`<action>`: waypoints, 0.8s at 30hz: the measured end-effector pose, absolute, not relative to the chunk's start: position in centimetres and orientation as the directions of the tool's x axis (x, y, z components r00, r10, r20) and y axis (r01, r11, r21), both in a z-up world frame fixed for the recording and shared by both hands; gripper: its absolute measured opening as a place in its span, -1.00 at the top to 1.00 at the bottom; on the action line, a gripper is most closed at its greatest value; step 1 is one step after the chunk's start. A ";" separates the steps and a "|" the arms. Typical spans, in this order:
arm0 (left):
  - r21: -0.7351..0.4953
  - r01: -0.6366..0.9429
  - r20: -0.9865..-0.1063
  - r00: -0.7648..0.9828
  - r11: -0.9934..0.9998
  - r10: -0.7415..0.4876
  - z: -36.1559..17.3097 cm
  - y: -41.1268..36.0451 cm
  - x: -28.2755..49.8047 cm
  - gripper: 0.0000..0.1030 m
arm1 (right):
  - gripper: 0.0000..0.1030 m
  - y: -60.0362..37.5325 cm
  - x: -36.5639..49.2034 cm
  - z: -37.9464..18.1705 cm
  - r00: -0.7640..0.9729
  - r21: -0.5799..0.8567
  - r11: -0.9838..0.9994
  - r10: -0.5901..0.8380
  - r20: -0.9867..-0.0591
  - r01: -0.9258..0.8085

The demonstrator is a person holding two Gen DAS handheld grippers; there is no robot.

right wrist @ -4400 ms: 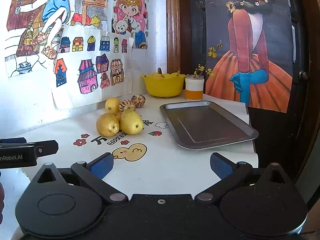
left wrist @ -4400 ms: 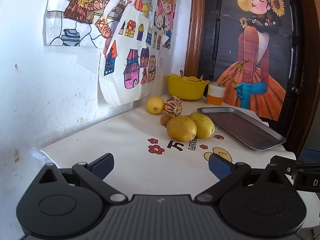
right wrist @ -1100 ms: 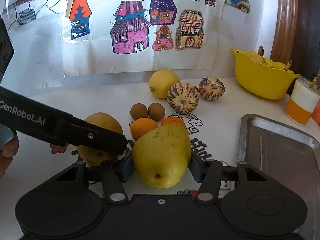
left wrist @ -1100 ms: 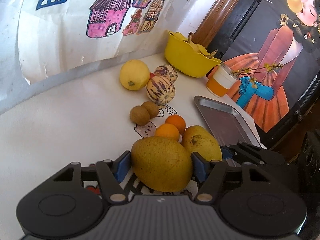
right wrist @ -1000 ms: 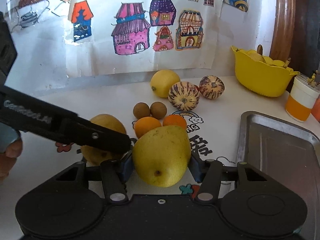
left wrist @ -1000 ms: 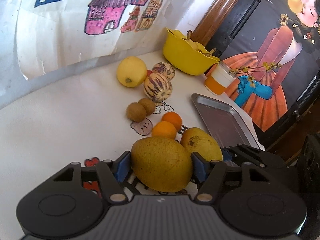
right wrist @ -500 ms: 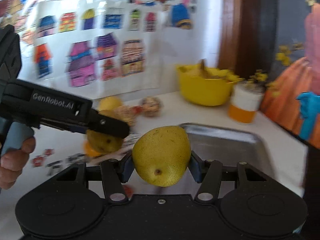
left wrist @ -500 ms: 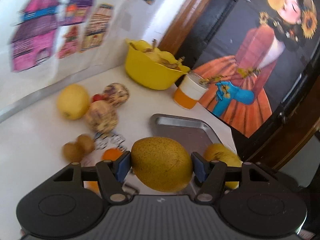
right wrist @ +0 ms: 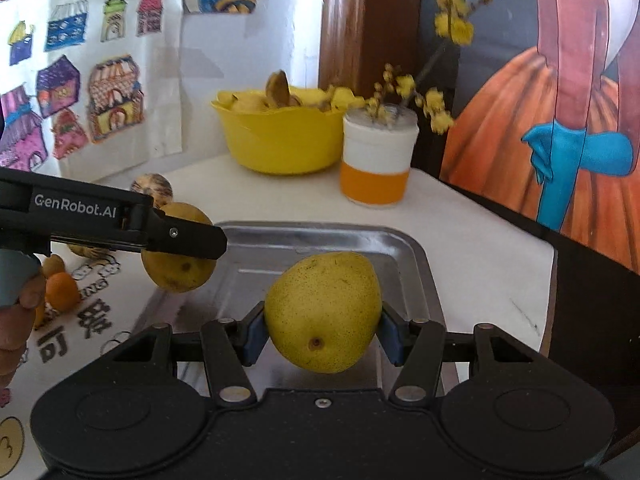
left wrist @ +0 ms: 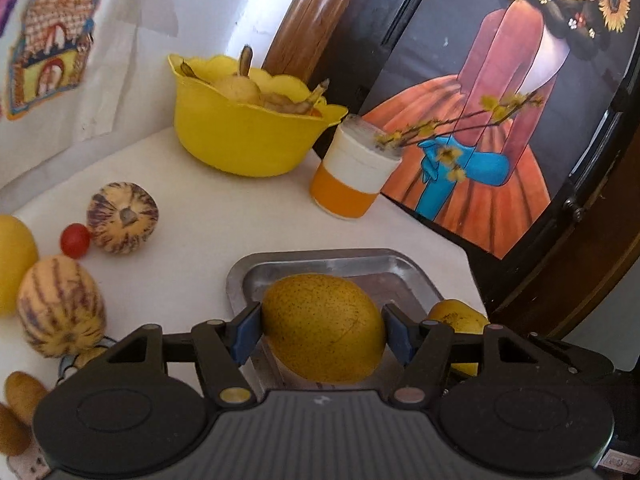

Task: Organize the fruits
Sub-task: 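Carry the pear in the left gripper onto the tray while the right gripper carries its pear there, then open the left gripper on the tray while the right gripper releases its pear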

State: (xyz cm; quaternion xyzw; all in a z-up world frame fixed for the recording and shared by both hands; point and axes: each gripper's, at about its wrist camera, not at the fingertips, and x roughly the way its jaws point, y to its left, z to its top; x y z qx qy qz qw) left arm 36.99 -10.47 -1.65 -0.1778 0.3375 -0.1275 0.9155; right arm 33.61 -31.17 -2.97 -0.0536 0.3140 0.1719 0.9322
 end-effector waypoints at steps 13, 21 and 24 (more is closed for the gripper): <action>-0.377 0.117 -0.588 0.736 0.919 -0.335 -2.6 -11.1 38.0 -0.33 | -0.13 -30.8 34.1 -4.3 0.719 0.013 0.931 0.290 -0.631 -0.364; -0.370 0.116 -0.583 0.743 0.922 -0.328 -2.1 -11.1 37.2 -0.56 | -0.49 -30.9 32.3 -3.3 0.762 -0.009 0.935 0.283 -0.582 -0.354; -0.373 0.123 -0.566 0.756 0.920 -0.330 -1.5 -11.1 36.1 -0.64 | -0.66 -31.0 31.1 -2.7 0.782 -0.012 0.939 0.280 -0.557 -0.345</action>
